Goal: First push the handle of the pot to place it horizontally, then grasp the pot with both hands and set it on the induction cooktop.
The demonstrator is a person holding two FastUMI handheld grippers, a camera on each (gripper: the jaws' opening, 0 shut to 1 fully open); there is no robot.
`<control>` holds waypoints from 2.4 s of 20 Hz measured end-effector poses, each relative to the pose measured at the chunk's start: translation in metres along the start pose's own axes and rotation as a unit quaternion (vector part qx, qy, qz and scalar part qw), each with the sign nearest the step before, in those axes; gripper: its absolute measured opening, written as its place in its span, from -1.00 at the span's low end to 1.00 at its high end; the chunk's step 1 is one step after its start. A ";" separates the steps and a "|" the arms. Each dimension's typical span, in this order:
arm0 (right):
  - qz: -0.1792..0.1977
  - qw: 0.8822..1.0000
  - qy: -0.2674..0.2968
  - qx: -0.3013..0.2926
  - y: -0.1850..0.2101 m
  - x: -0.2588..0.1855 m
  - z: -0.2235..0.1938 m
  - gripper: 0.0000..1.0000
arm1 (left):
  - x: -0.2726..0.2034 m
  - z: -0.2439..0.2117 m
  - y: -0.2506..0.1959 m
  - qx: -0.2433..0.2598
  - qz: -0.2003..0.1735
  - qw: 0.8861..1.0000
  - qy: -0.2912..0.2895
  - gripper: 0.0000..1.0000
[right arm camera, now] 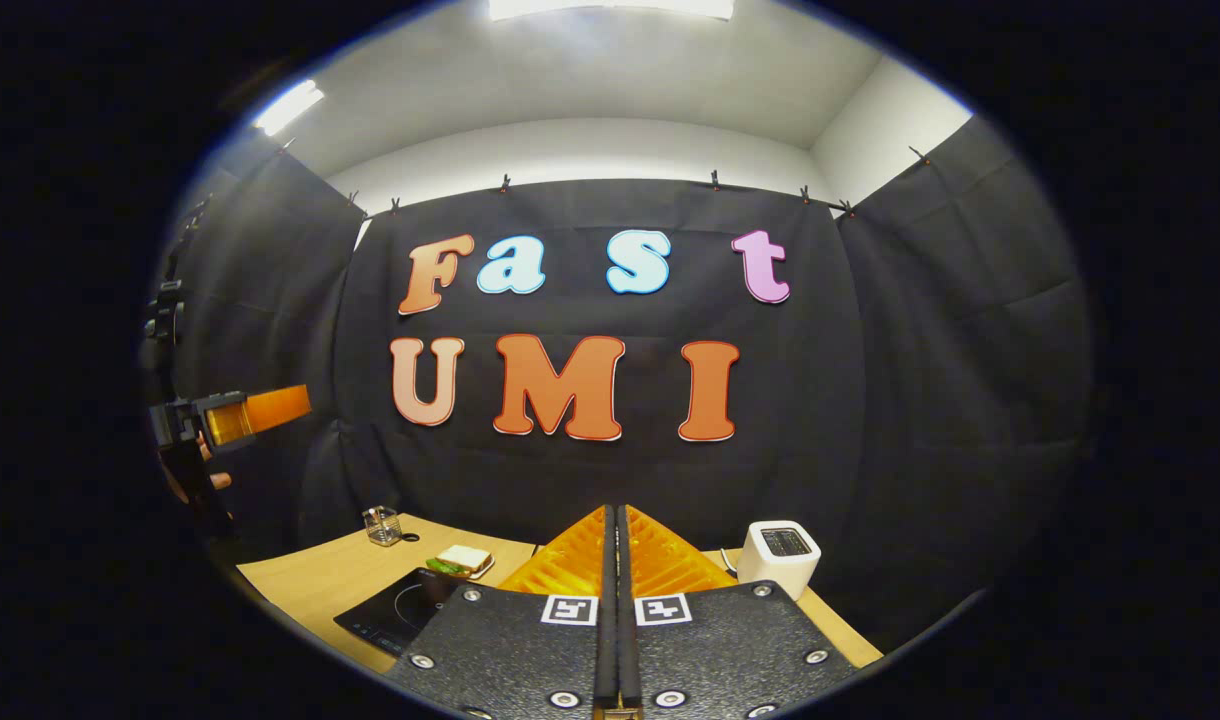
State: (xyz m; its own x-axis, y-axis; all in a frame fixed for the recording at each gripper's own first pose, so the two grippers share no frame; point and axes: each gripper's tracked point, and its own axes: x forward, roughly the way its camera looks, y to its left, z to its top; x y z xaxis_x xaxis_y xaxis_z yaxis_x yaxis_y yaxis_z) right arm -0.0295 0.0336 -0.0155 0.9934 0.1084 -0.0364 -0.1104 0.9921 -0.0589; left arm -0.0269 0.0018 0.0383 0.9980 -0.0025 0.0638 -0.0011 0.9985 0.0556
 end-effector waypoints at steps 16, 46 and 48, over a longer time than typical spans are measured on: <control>0.070 0.977 0.198 0.023 0.067 -0.023 -0.209 -1.00 | 0.005 -0.015 0.008 -0.006 0.003 1.000 0.013 0.96; 0.044 0.924 0.376 0.050 0.021 -0.052 -0.360 -1.00 | 0.016 -0.046 0.002 -0.013 -0.002 0.999 0.046 0.97; 0.032 0.924 0.377 0.049 0.009 -0.048 -0.362 -1.00 | 0.017 -0.048 0.001 -0.013 -0.002 0.999 0.049 0.97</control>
State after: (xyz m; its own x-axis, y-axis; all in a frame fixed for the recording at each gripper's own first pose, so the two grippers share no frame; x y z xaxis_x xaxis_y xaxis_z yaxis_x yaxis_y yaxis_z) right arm -0.0893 0.0144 -0.3754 0.6778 0.1297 -0.7237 -0.1291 0.9900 0.0565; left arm -0.0072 0.0051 -0.0083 0.9994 -0.0032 -0.0339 0.0042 0.9996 0.0294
